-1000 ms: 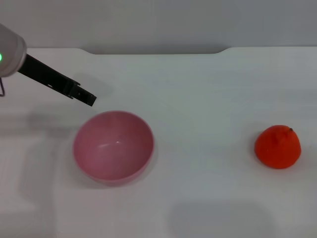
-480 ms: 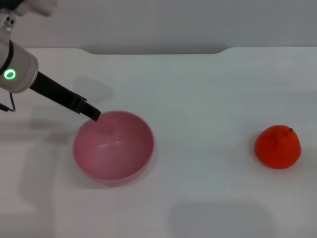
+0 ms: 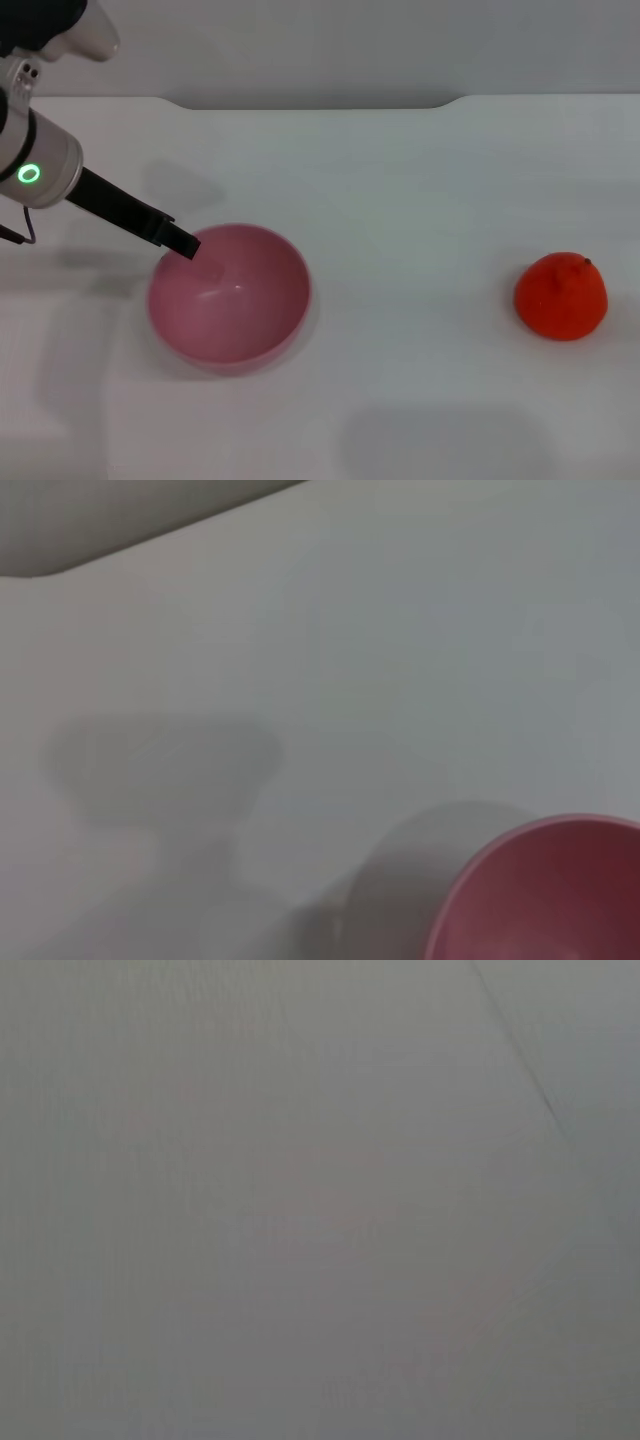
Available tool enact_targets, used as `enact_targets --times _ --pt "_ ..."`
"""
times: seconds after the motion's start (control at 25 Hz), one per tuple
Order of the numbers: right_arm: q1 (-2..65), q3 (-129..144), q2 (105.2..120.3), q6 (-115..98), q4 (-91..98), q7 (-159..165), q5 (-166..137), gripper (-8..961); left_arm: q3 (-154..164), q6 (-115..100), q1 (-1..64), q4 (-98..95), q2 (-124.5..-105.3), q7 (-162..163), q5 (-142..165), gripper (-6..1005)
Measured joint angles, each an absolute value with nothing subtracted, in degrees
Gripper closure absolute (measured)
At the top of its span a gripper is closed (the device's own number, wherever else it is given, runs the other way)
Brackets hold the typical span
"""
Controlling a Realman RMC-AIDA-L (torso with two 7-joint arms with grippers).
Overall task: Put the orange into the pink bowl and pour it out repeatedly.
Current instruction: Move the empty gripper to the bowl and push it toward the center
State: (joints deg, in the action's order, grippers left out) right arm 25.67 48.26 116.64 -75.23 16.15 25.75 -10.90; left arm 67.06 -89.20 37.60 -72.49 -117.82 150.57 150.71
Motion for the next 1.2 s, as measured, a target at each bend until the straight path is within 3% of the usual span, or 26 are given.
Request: enact_targets --times 1.2 --pt "26.35 48.57 116.27 -75.23 14.96 25.75 -11.03 518 70.67 -82.91 37.84 -64.48 -117.76 150.92 152.49 333"
